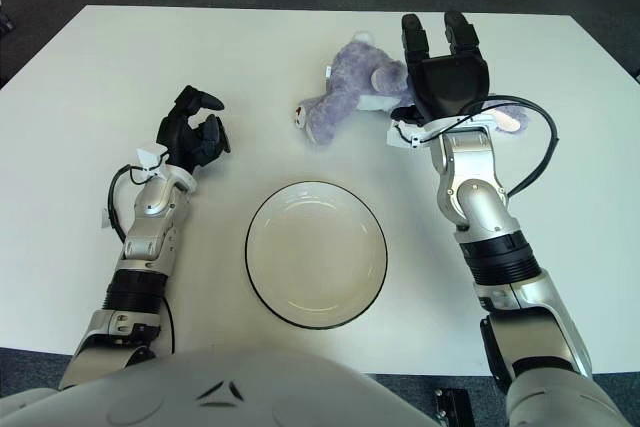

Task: Put the doll into the plate.

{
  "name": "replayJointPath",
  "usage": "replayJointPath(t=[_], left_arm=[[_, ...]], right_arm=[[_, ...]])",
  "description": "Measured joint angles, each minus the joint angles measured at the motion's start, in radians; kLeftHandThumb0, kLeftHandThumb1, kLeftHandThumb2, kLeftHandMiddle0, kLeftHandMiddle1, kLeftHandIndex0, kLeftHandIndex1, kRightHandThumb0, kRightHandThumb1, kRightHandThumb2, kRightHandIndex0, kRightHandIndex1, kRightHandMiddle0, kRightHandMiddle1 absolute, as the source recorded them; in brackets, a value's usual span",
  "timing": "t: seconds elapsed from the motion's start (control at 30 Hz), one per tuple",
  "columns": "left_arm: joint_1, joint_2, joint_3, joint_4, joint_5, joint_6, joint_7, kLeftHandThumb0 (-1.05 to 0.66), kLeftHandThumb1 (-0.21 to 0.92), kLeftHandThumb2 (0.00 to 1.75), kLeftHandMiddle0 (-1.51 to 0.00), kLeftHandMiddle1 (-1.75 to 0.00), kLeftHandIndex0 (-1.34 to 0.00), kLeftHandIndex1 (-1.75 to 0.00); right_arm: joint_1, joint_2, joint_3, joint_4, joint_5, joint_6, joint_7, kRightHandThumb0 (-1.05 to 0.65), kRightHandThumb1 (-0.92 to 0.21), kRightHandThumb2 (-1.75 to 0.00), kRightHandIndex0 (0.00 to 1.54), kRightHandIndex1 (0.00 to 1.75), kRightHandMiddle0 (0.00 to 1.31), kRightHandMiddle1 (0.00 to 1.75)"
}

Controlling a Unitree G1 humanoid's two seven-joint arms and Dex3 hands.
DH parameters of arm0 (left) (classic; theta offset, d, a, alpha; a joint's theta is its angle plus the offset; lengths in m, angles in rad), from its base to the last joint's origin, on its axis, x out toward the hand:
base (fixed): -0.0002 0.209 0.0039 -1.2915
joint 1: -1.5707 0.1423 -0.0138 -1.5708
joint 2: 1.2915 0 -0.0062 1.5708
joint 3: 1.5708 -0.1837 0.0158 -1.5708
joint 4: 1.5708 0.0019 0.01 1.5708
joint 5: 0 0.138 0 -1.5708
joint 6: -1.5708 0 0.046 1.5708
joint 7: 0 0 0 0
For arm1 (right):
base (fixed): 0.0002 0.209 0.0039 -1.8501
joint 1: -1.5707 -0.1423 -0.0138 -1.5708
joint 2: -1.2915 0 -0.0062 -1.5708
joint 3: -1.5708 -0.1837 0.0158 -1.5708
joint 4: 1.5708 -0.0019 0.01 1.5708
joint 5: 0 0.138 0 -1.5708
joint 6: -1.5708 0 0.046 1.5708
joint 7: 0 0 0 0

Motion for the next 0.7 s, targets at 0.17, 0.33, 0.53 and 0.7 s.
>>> replayJointPath(t=[0.17, 0.33, 0.53, 0.7], left_arm=[[0.001, 0.0, 0.0, -0.003, 0.0, 0.006, 0.0, -0.39, 0.66, 0.88, -1.12, -1.75, -0.35, -1.75], [0.001, -0.001, -0.001, -0.004, 0.0, 0.006, 0.0, -0.39, 0.66, 0.88, -1.1, -1.75, -0.35, -1.75], [0.002, -0.001, -0.001, -0.005, 0.0, 0.006, 0.0, -0.39, 0.66, 0.88, -1.09, -1.75, -0.35, -1.75], [0.002, -0.003, -0.001, -0.005, -0.003, 0.004, -0.002, -0.39, 0.66, 0.87, -1.1, -1.75, -0.35, -1.75]], right_arm=[[-0.035, -0.003, 0.004, 0.011, 0.042, -0.029, 0.065, -0.97, -0.76, -0.34, 0.1, 0.03, 0.0, 0.0], [-0.069, -0.004, 0.005, 0.01, 0.089, -0.041, 0.156, -0.99, -0.8, -0.28, 0.15, 0.5, 0.0, 0.04], [-0.099, -0.007, 0.007, 0.004, 0.128, -0.043, 0.273, -1.02, -0.8, -0.23, 0.11, 1.53, 0.0, 0.17], [-0.126, -0.016, 0.011, -0.007, 0.143, -0.031, 0.388, -1.04, -0.79, -0.21, 0.22, 1.72, 0.0, 0.2]])
